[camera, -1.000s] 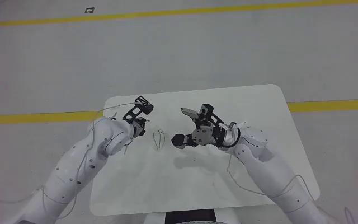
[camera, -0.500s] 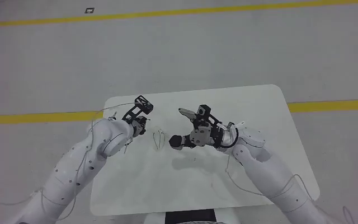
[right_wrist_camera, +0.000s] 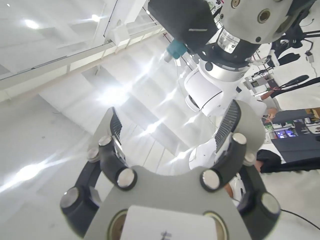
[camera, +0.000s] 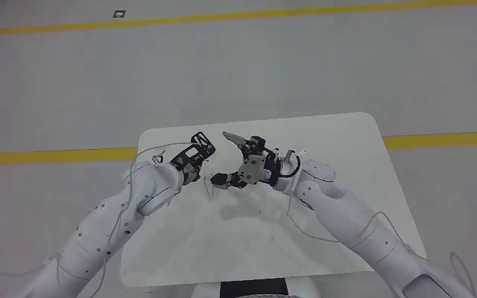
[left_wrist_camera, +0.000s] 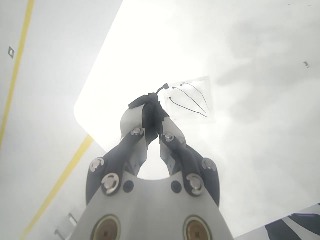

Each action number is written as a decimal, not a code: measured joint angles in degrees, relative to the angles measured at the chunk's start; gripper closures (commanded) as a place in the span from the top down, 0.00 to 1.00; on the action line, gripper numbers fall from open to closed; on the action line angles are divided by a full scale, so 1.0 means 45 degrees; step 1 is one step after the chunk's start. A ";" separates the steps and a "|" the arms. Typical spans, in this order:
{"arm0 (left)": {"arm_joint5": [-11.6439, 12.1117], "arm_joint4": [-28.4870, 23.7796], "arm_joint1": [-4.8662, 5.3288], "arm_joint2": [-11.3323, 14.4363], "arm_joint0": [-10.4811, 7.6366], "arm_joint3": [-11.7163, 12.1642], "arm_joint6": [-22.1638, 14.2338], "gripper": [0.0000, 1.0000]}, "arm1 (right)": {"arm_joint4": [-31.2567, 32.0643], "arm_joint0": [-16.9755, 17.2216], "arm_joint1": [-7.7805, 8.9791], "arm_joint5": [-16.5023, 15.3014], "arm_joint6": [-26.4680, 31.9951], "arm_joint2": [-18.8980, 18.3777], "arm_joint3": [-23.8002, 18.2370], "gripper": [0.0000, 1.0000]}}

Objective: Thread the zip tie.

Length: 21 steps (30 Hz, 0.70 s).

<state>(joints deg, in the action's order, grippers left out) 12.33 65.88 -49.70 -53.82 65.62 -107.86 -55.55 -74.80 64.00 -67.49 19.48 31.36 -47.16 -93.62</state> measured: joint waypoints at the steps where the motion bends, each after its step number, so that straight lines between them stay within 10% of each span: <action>1: 0.0065 0.0059 0.0013 -0.0046 0.0023 0.0002 0.0008 0.00 | -0.0193 -0.0062 -0.0001 0.0000 0.0022 0.0076 0.0021 1.00; 21: 0.0280 0.0163 0.0025 -0.0228 0.0308 0.0014 0.0443 0.00 | -0.1109 0.0067 -0.0351 0.0000 0.0086 0.0355 0.0223 1.00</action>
<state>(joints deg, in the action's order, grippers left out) 13.59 66.62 -49.58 -54.85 67.01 -107.80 -53.56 -79.79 64.30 -69.07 19.48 31.75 -45.56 -92.62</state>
